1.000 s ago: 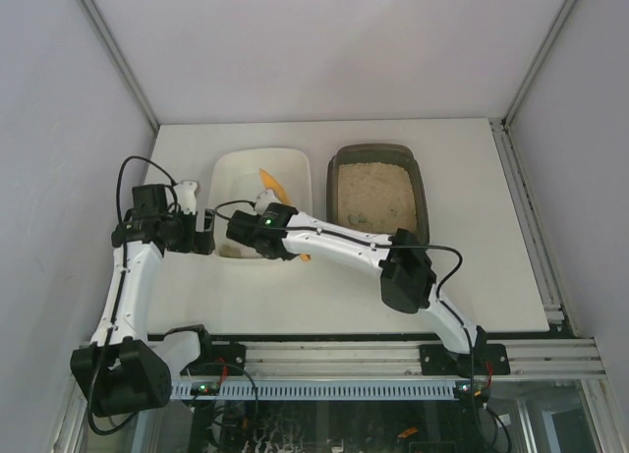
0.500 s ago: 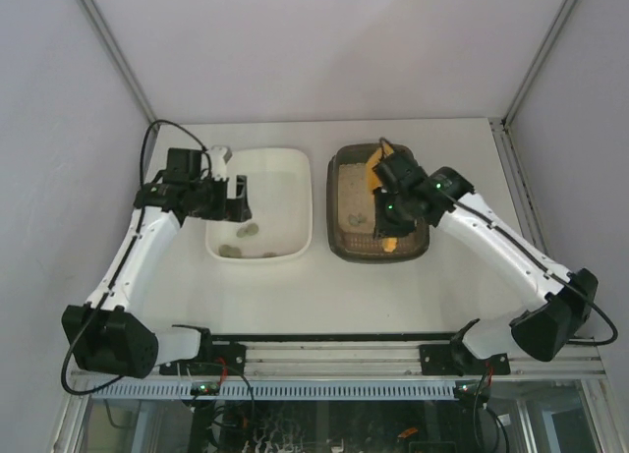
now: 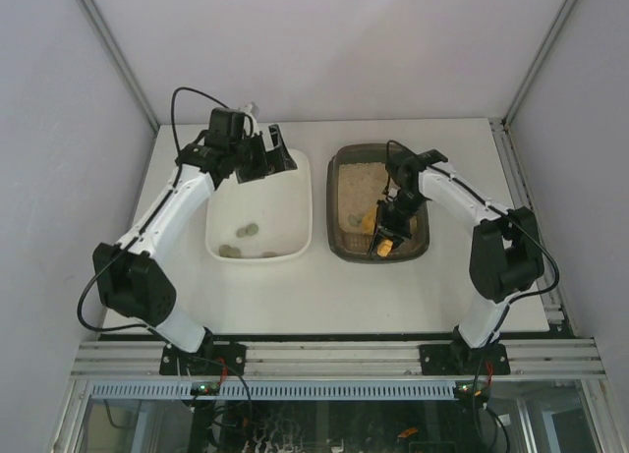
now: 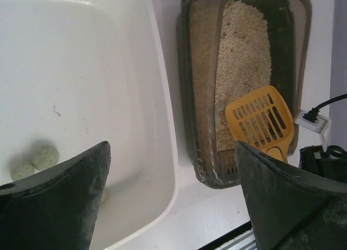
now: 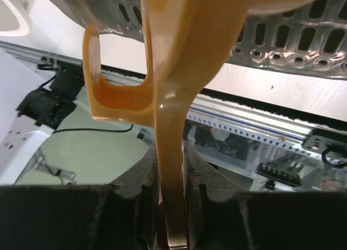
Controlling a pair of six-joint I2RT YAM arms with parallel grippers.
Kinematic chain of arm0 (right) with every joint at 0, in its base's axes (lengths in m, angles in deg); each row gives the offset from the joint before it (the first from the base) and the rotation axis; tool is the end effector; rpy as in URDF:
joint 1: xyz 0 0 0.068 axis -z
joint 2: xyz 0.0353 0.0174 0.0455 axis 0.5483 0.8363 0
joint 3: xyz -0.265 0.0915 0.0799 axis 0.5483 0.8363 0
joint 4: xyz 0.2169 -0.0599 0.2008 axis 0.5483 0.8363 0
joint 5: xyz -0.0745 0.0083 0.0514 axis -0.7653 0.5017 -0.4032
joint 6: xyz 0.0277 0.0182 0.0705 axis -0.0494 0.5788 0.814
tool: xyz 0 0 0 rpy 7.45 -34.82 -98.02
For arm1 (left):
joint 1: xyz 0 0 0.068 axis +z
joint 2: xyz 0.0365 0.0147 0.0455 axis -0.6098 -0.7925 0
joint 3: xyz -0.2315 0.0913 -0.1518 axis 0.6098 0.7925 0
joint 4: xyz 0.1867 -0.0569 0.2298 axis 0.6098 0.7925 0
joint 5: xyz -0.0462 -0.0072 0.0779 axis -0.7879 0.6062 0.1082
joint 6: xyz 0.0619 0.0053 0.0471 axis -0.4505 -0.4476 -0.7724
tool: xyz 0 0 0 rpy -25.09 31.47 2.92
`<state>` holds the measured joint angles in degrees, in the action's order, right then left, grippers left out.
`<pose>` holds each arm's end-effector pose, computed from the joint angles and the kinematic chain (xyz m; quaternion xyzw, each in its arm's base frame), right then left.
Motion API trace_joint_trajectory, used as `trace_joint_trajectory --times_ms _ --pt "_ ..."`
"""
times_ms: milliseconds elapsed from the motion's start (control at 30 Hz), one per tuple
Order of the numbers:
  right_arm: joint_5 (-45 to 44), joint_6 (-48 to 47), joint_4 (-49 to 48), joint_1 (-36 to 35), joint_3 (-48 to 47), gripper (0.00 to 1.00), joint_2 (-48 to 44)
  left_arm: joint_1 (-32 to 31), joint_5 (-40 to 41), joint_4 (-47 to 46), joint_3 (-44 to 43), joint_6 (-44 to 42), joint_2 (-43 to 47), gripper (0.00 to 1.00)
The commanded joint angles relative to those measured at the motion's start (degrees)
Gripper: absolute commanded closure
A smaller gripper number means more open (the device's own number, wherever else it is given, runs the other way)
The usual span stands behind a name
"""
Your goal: Clean the litter box
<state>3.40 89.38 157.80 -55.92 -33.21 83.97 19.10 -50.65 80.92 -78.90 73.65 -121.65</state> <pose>0.3108 0.1666 0.2224 -0.0959 -0.9590 -0.2146 0.1583 0.3876 -0.1437 0.3522 -0.0334 0.9016 -0.2512 0.3505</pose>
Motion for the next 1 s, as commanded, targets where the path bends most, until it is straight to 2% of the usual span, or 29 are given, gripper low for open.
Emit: trace_joint_trajectory --times_ms 0,200,400,633,800,967 --pt "9.2 0.1 2.3 1.5 -1.2 1.0 2.1 -0.3 -1.0 -1.5 -2.7 3.7 -2.2 0.0" --pt "14.5 0.8 0.2 0.0 -2.8 1.0 5.7 -0.3 -0.3 -1.6 -0.2 1.2 -1.1 0.0" --pt "16.3 1.4 -0.2 -0.8 -5.2 1.0 8.5 -0.2 2.6 -2.9 5.8 -2.1 3.9 0.0" --pt "14.0 1.8 -4.3 -0.3 -6.9 1.0 12.1 -0.1 4.9 -3.2 10.2 -4.7 7.8 0.0" --pt "15.6 3.0 -14.3 2.2 -1.9 1.0 9.1 0.4 6.1 -2.8 12.1 -6.4 9.8 0.0" --pt "15.1 1.4 -15.3 5.2 0.5 1.0 3.2 1.2 6.4 -2.7 14.0 -7.8 11.1 0.0"
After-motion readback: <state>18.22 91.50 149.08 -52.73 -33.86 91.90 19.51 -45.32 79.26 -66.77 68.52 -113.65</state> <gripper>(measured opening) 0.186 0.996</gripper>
